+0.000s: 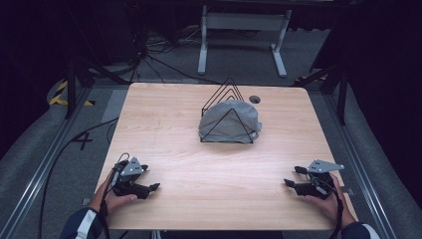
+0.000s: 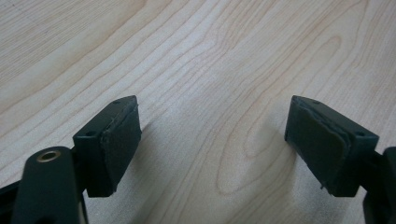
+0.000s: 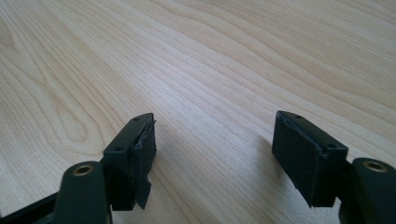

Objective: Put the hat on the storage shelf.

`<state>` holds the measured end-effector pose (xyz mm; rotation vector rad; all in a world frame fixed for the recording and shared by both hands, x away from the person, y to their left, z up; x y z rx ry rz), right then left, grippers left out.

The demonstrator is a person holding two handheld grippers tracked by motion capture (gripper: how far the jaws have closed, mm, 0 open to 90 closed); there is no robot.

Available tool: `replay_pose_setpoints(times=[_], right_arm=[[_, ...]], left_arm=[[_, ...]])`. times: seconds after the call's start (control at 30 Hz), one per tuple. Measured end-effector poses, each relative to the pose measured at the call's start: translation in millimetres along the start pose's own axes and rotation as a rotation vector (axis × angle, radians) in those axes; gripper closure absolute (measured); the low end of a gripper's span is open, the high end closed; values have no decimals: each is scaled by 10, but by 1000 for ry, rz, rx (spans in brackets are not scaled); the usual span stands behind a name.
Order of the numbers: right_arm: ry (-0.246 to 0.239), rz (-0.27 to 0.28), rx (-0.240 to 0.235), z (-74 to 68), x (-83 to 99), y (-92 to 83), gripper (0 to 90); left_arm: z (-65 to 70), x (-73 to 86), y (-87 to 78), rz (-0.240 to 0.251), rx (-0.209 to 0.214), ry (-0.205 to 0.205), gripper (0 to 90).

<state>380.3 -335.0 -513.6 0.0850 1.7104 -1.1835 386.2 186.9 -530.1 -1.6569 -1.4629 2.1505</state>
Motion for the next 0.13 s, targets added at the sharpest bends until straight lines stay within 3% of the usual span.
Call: replay_pose_setpoints(times=[0.13], right_arm=[[1,0,-2,2,0,1,298]], left_arm=[[-1,-1,6,-5,-1,-7,164]])
Point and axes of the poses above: each handheld gripper's, and its own axes: y roughly forward along the jaws, x roughly out of its underside, z roughly to its right, the point moved 7 cm from there along y, roughly forward along the jaws, and after that the axes turned 3 degrees about -x, right-handed, at the moved point
